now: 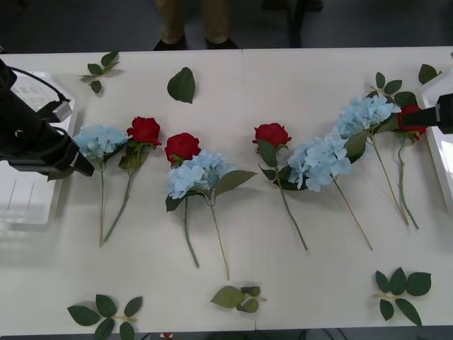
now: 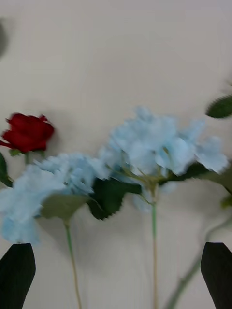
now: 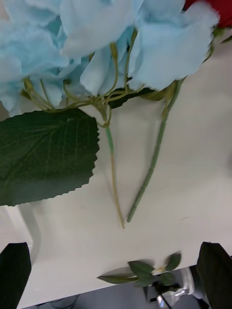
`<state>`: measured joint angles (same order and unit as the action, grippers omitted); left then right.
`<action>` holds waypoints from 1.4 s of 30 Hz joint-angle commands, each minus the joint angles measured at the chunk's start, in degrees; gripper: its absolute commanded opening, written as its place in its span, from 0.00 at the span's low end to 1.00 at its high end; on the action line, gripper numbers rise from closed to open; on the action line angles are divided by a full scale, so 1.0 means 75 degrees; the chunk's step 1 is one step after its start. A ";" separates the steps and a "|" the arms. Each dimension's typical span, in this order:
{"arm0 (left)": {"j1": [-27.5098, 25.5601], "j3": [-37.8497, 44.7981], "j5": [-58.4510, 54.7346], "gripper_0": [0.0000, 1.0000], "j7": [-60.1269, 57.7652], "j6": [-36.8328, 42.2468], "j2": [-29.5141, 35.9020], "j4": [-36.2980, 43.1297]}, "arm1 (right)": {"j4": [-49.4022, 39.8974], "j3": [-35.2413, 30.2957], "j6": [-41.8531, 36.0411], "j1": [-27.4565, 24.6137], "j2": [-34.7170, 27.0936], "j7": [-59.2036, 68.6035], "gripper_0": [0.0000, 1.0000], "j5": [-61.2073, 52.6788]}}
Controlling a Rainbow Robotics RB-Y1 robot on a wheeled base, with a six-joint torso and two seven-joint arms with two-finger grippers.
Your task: Place the red flowers into the right box and the blue flowers into the left box. If a person shows an open palm, hand one flower to the person first, then continue sorting.
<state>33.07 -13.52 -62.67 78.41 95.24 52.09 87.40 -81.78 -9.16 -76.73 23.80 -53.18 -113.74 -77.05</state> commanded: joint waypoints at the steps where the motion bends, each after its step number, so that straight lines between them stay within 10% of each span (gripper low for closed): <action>1: 0.0207 -0.0811 0.0352 1.00 -0.0506 0.0051 0.0144 0.0124 | -0.0101 -0.0243 0.0281 -0.0677 -0.0187 -0.0034 1.00 0.0910; 15: -0.0871 -0.1561 0.1759 1.00 -0.2627 -0.0699 0.0132 0.1249 | -0.0112 -0.0243 0.1382 -0.0747 0.2391 0.1490 1.00 0.3980; 42: -0.0449 -0.2803 0.3165 1.00 -0.3400 -0.3382 -0.0887 -0.0743 | 0.1341 -0.0700 0.1992 0.0471 0.3153 0.2263 1.00 0.6687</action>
<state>27.83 -34.77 -40.92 53.65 71.92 48.05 84.19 -71.94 -13.77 -62.40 23.92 -31.20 -98.34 -27.35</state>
